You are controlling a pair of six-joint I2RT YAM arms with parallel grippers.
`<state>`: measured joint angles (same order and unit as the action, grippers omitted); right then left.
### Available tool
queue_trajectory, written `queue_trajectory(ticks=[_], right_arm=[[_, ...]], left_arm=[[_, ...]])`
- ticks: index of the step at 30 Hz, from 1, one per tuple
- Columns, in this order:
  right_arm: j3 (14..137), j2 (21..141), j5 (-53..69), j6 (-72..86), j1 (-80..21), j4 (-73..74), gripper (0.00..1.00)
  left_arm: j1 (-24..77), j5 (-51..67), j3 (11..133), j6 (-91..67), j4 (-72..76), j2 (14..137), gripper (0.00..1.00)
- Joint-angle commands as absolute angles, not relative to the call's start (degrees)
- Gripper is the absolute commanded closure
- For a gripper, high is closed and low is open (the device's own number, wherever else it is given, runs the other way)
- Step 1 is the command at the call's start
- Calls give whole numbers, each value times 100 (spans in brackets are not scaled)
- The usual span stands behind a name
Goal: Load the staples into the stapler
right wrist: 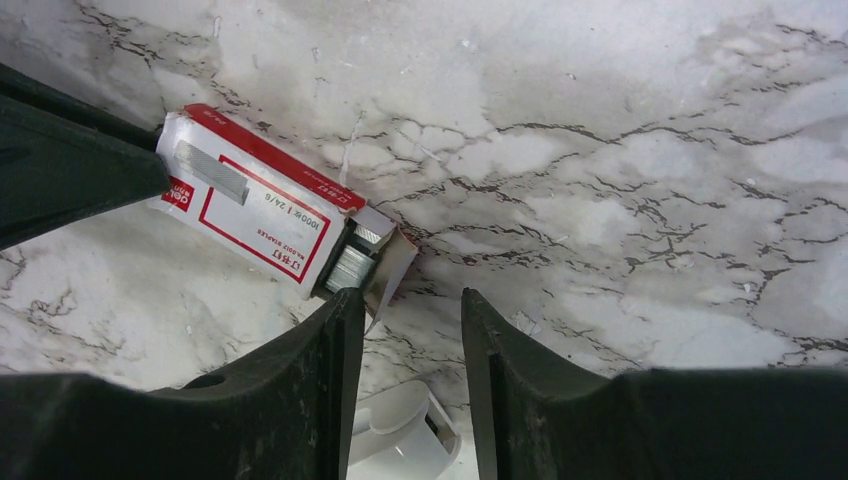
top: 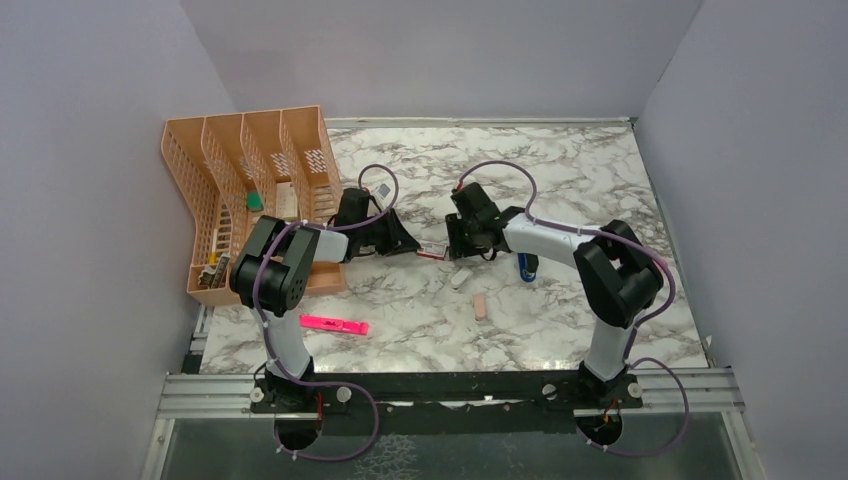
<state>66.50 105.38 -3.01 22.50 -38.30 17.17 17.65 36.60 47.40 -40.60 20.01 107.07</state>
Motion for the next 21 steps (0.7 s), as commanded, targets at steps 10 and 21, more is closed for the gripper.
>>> queue_trajectory(ticks=[10,21], right_arm=[[6811,10608,-481,2412,-3858,1689,76],[6820,10626,-581,2391,-3857,1589,95]], left_arm=[[1828,3759,4911,-3981,1998,10740,80],[1853,3918,4931,-4008,2083,10835,85]])
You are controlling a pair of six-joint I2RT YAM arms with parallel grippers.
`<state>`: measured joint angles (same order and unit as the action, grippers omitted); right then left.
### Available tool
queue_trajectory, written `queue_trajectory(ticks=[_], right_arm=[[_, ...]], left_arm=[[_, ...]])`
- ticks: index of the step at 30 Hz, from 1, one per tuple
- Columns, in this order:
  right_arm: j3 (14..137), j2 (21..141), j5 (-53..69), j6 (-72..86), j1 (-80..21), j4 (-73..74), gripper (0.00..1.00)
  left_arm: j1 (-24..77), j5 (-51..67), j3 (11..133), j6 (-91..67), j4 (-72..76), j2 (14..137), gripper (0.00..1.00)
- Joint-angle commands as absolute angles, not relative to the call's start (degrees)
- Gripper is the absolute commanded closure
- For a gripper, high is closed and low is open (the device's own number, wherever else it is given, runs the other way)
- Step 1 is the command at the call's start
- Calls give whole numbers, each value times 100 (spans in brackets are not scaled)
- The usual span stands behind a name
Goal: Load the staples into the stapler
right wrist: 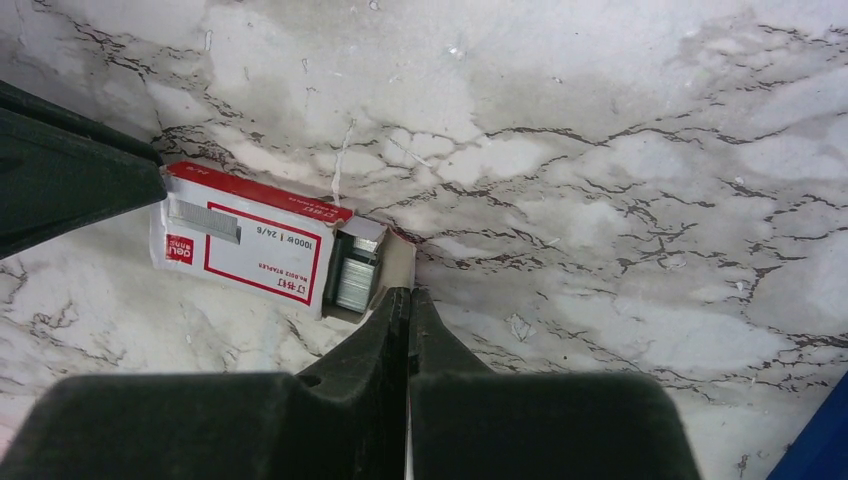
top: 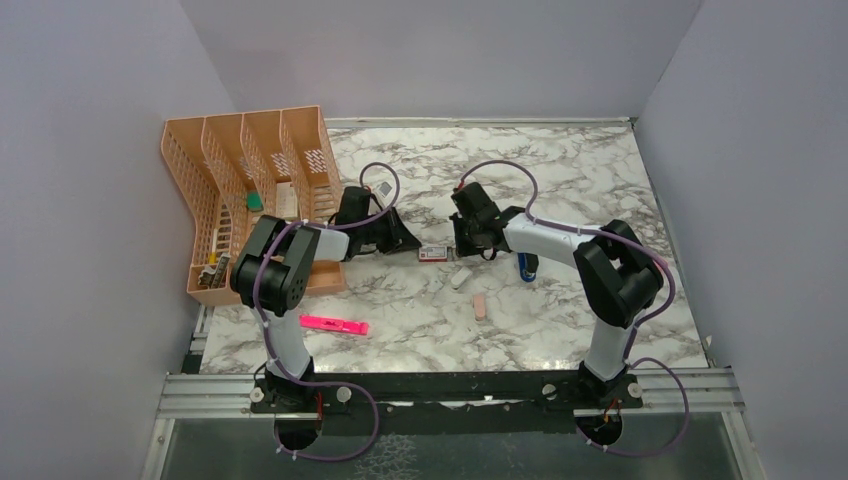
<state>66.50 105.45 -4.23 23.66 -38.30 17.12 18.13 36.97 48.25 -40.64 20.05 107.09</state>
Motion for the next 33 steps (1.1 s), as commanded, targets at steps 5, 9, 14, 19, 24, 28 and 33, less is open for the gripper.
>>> queue_trajectory(ticks=[5,9,14,19,24,28,33], right_arm=[[6835,10626,-571,2421,-3850,1574,95],[6823,10627,-580,2450,-3856,1592,92],[6811,10644,-571,2481,-3851,1585,92],[6809,10635,-582,2542,-3850,1589,95],[6811,10619,-606,2607,-3850,1593,98],[6813,10608,-625,2652,-3850,1596,98],[6796,10595,-633,2663,-3850,1591,99]], left_arm=[[1881,3969,4899,-4032,2083,10872,85],[1881,3851,4725,-4035,2083,10730,80],[1885,3889,4659,-4060,2083,10591,79],[1914,4000,4632,-4102,2083,10547,82],[1942,4040,4598,-4123,2092,10494,81],[1942,4030,4543,-4131,2101,10418,76],[1942,3993,4531,-4113,2118,10448,89]])
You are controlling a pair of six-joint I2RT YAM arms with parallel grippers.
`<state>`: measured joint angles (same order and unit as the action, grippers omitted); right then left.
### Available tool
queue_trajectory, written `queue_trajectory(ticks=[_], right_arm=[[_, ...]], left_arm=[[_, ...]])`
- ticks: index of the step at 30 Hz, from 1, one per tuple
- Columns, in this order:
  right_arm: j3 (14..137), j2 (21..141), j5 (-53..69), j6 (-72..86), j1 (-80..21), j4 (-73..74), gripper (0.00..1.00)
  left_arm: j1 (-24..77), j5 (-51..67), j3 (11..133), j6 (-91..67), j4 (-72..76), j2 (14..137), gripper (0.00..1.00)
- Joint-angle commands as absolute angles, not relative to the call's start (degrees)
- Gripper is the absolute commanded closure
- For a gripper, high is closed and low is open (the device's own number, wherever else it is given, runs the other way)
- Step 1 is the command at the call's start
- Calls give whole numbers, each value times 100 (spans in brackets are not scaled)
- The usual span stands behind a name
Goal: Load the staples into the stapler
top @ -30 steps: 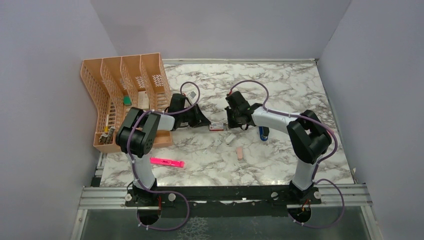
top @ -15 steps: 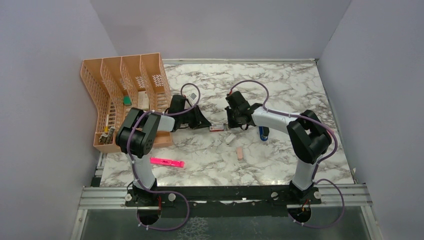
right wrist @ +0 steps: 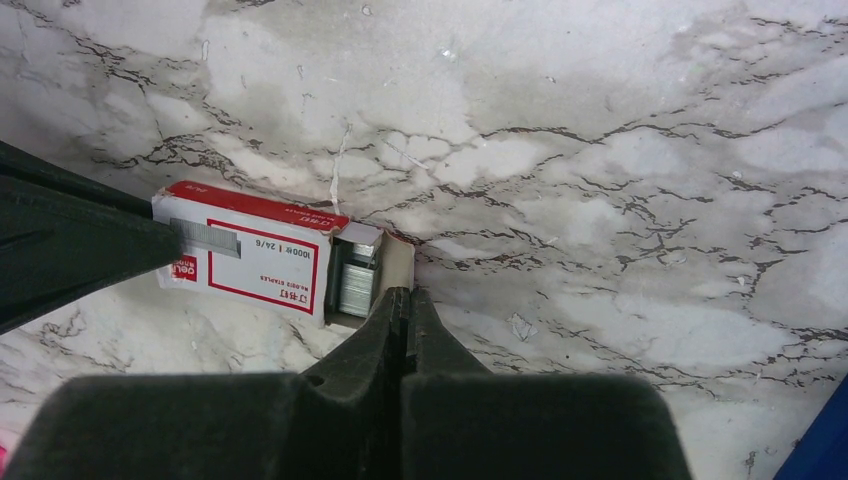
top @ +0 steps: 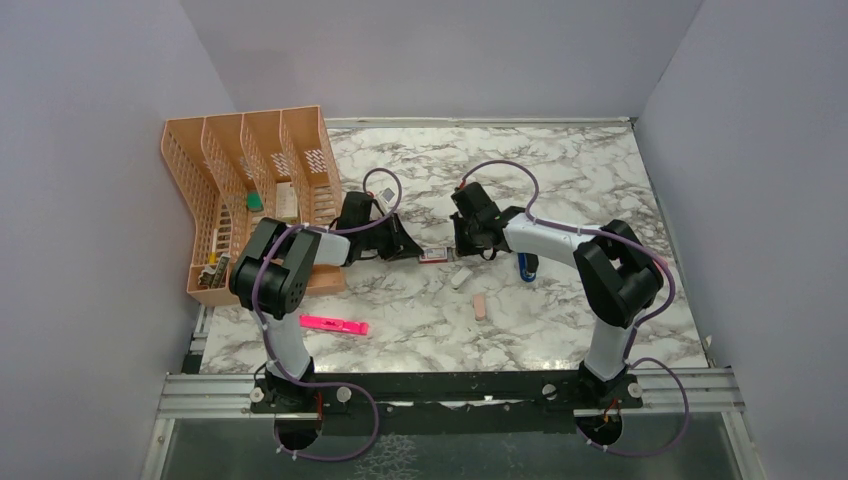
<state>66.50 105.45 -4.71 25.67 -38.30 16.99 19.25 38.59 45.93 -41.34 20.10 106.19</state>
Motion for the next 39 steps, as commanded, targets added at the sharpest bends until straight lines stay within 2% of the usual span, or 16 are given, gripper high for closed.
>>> queue_trajectory(ticks=[1,5,27,29,32,34,39], right_arm=[[6792,10591,-645,2663,-3850,1588,99],[6762,10566,-751,2657,-3842,1590,99],[6548,10358,-1088,2780,-3153,1419,98],[6552,10326,-1091,2794,-3141,1428,86],[6592,10201,-1063,2773,-3124,1488,64],[6638,10033,-1080,2762,-3121,1563,53],[6619,9319,-1281,2630,-3107,1851,36]], left_arm=[[1942,3972,4534,-4113,2118,10456,93],[1942,3855,4507,-4046,2118,10459,100],[1516,2755,4500,-3907,1783,9967,99],[1520,2649,4636,-3797,1580,9944,92],[1525,2589,4756,-3699,1370,9877,75],[1537,2555,4776,-3675,1279,9762,66],[1665,2430,4827,-3539,904,9286,47]])
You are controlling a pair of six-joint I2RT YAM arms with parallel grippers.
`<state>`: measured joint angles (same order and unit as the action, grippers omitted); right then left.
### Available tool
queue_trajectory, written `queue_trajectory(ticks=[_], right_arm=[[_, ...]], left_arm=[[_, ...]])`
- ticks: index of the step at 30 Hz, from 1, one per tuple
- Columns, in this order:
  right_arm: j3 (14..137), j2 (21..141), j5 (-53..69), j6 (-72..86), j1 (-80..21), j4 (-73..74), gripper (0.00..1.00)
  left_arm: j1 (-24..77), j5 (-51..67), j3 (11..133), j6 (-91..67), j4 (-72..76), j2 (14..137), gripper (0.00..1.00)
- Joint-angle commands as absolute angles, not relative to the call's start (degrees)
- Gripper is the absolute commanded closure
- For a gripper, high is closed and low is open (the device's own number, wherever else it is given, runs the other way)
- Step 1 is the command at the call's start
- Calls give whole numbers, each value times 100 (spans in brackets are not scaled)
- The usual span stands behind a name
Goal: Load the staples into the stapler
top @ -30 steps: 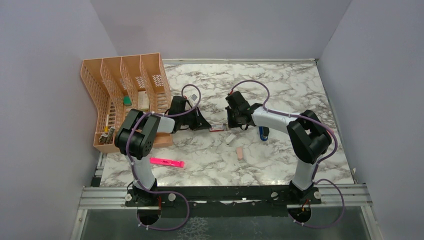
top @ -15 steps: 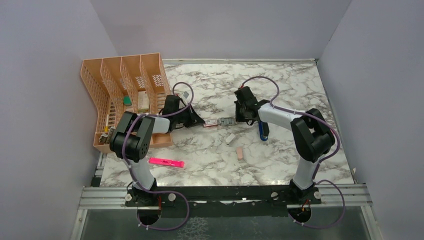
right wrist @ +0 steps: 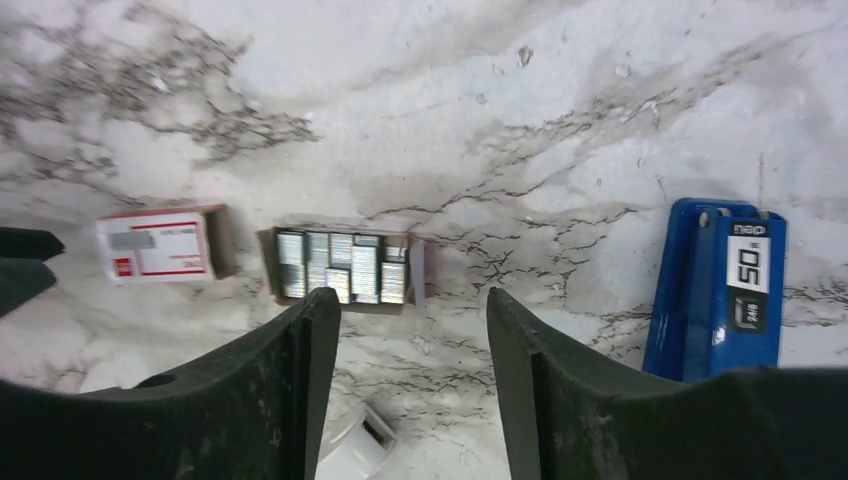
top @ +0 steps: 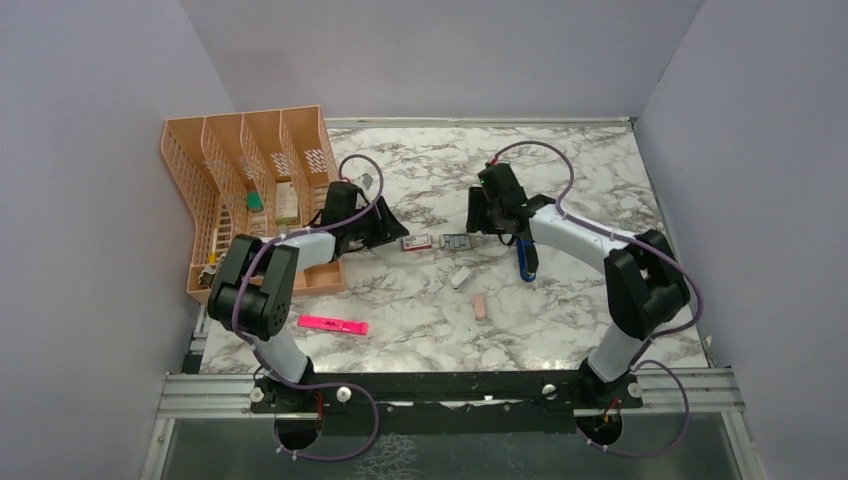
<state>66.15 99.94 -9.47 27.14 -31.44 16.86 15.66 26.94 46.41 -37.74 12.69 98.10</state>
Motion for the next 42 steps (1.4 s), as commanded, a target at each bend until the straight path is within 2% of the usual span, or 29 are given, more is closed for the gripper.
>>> queue_trajectory(ticks=[1,5,10,15,19,21,24,27,38,42], right_arm=[[6584,9173,-1381,2594,-3103,1939,34],[6389,8568,-1961,2538,-3097,2374,29],[5859,7750,-2595,2956,-3052,2889,18],[5137,7266,-2910,3732,-3012,3114,1],[4724,7281,-2566,4042,-2895,2976,1],[4574,7346,-2452,4073,-2868,2864,7],[4423,7459,-2333,3915,-2858,2651,30],[4403,7581,-2319,3722,-2856,2539,43],[4516,7935,-2419,3233,-2857,2324,47],[4542,8045,-2182,2902,-2854,2076,57]], left_arm=[[1702,2421,4808,-3493,838,9146,42],[1865,2457,4644,-3275,678,8477,30],[1925,2648,4419,-3028,509,7565,23],[1934,2861,4111,-2895,478,6871,21],[1936,2832,3861,-2800,250,6463,21],[1942,2745,3765,-2794,177,6327,21],[1942,2677,3654,-2914,184,6259,21],[1942,2681,3649,-2976,155,6298,21],[1958,2697,3713,-3128,149,6533,21],[1998,2706,3723,-3187,188,6685,21]])
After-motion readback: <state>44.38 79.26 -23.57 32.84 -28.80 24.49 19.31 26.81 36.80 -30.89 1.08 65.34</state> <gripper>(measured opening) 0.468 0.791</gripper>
